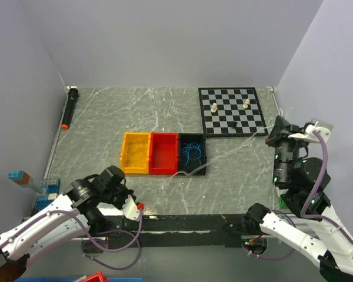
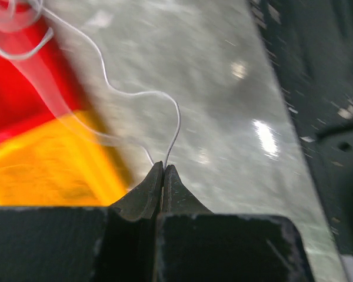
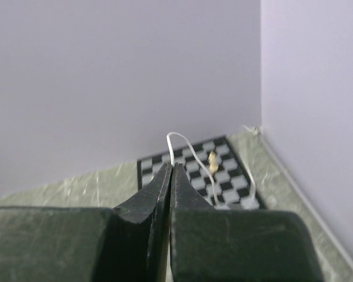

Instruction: Untangle the cables

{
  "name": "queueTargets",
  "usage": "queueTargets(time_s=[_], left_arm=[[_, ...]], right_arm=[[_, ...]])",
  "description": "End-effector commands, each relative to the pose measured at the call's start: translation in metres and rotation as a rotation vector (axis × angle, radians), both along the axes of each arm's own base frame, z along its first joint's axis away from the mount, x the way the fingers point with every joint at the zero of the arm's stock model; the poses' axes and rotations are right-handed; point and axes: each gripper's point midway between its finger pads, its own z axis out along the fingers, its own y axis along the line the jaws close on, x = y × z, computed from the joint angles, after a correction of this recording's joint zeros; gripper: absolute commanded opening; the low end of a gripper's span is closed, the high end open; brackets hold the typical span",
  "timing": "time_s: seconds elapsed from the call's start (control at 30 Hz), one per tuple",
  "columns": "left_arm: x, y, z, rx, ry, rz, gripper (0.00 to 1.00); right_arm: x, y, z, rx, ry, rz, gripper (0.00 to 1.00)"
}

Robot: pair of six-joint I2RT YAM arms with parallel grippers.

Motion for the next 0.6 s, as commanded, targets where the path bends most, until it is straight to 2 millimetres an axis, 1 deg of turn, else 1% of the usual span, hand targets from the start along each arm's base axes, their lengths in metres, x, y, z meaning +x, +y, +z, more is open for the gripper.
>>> queueTargets(time_s=[0.0, 0.1, 0.17, 0.2, 0.27, 0.33, 0.37, 0.4, 0.43, 0.5, 0.57], left_arm=[[-0.006, 0.020, -0.017, 0.103, 0.007, -0.021, 0.01], [-0.005, 0.022, -0.019, 0.130, 0.008, -0.029, 0.01], [0.000, 0.014, -0.014, 0.087, 0.008, 0.008, 0.01], [0.003, 0.009, -0.010, 0.060, 0.005, 0.020, 0.01], [0.006, 0.002, -0.004, 0.032, -0.011, 0.007, 0.01], [0.011, -0.009, 0.009, -0.042, -0.032, 0.025, 0.01], [0.014, -0.018, 0.020, -0.103, -0.037, 0.045, 0.01], [0.020, -0.030, 0.040, -0.190, -0.056, 0.072, 0.01], [0.028, -0.044, 0.065, -0.293, -0.084, 0.089, 0.01], [0.035, -0.065, 0.107, -0.455, -0.104, 0.108, 0.01], [0.042, -0.079, 0.146, -0.575, -0.113, 0.127, 0.01]], right_arm=[[-0.004, -0.018, 0.057, -0.043, -0.120, -0.081, 0.00], [0.002, -0.017, 0.067, -0.060, -0.133, -0.085, 0.00], [0.011, -0.009, 0.068, -0.051, -0.118, -0.045, 0.00], [0.015, -0.002, 0.065, -0.053, -0.105, -0.011, 0.00], [0.021, 0.005, 0.064, -0.049, -0.091, 0.011, 0.00], [0.025, 0.015, 0.068, -0.049, -0.102, 0.057, 0.00], [0.029, 0.022, 0.068, -0.053, -0.100, 0.085, 0.00], [0.032, 0.027, 0.069, -0.058, -0.092, 0.102, 0.00], [0.034, 0.030, 0.070, -0.058, -0.087, 0.114, 0.00], [0.037, 0.037, 0.071, -0.063, -0.089, 0.141, 0.00], [0.041, 0.045, 0.069, -0.065, -0.085, 0.171, 0.00]])
